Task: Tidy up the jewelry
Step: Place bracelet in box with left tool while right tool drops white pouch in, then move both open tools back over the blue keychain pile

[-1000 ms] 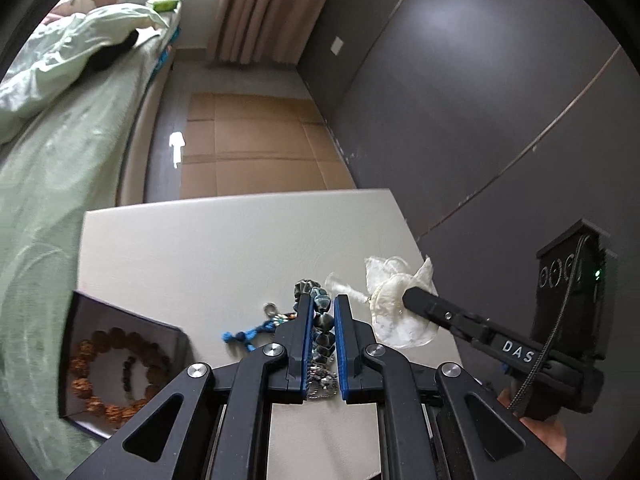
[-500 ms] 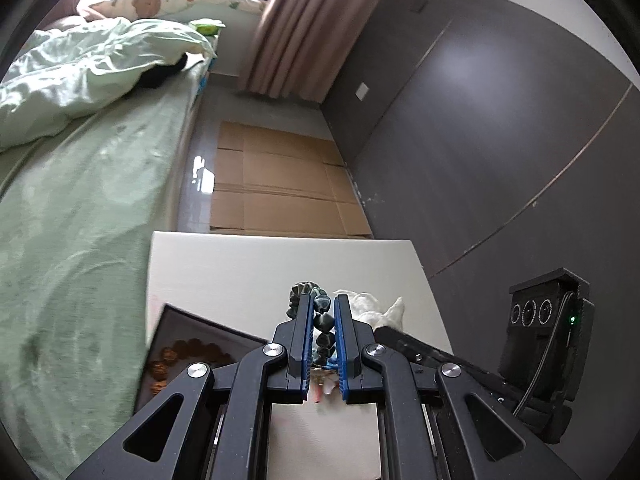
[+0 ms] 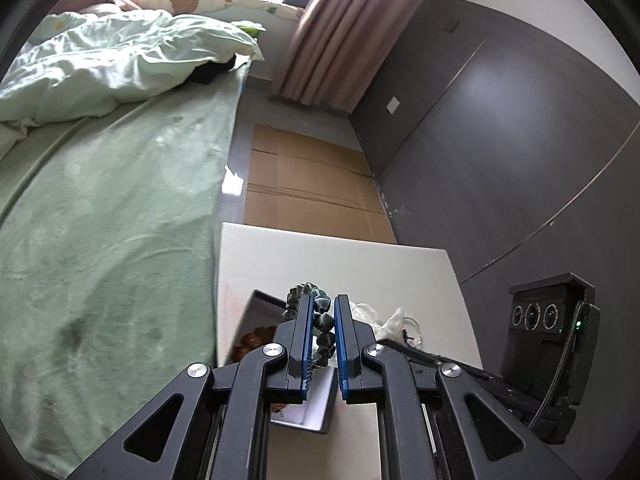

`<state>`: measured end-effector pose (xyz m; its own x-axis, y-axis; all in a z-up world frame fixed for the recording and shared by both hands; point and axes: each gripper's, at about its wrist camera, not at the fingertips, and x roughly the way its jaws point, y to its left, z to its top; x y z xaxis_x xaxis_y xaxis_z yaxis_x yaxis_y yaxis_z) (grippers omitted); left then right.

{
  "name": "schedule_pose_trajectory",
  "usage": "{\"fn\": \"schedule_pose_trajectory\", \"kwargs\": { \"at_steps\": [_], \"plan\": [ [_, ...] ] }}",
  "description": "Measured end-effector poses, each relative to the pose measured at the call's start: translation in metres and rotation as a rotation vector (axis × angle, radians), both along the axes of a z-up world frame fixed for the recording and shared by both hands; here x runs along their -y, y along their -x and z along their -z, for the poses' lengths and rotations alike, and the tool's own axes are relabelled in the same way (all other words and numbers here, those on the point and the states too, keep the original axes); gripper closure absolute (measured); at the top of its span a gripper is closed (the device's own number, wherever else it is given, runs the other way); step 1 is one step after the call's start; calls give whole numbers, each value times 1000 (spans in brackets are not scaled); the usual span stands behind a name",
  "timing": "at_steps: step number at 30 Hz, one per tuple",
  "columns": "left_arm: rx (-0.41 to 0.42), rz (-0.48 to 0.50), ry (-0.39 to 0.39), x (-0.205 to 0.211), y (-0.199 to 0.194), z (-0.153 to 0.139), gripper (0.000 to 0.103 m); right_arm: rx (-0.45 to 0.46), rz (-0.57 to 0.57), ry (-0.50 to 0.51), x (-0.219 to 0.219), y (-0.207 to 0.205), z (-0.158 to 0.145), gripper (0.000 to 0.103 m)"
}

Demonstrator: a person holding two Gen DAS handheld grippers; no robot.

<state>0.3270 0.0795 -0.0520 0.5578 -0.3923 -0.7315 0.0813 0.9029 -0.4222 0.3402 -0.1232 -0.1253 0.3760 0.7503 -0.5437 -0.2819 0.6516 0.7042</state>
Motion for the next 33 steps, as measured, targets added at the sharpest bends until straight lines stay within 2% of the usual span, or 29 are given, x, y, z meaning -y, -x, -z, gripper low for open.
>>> {"fn": "schedule_pose_trajectory", "kwargs": {
  "at_steps": [3, 5, 6, 7, 13, 19, 21, 24, 25, 28, 29, 30, 31, 32, 33],
  "plan": [
    [3, -6, 6, -8, 2, 0, 93, 8, -27, 36, -18, 0, 2, 98],
    [0, -5, 11, -10, 2, 1, 93, -2, -57, 67, -29, -2, 5, 86],
    [-2, -2, 12, -9, 2, 2, 93, -18, -68, 66, -32, -4, 7, 60],
    [-4, 2, 12, -9, 3, 3, 93, -20, -61, 68, -32, -5, 8, 40],
    [-28, 68, 14, 6, 3, 13, 93, 15, 6, 91, -8, -1, -1, 39],
    [-49, 137, 38, 23, 2, 23, 93, -13, 63, 109, 18, -1, 1, 39],
    [-87, 154, -3, 28, -2, 31, 92, -17, 78, 112, 26, -1, 2, 39],
    [-147, 103, -163, 28, -11, 50, 92, -15, 95, 117, 36, -1, -1, 39],
    [-182, 84, -181, 25, -14, 57, 92, -16, 100, 118, 40, -1, -1, 39],
    [-218, 80, -135, 15, -17, 65, 91, -15, 116, 120, 52, 2, -4, 39],
    [-215, 79, -137, 14, -17, 64, 86, -15, 120, 120, 56, 2, -5, 39],
    [-207, 77, -142, 13, -16, 63, 74, -12, 125, 119, 61, 4, -7, 39],
    [-192, 74, -145, 13, -14, 60, 66, -8, 128, 119, 65, 6, -8, 39],
    [-180, 74, -143, 15, -12, 57, 52, -3, 132, 123, 70, 9, -10, 39],
    [-163, 75, -140, 16, -10, 53, 47, 1, 136, 129, 75, 11, -12, 39]
  ]
}}
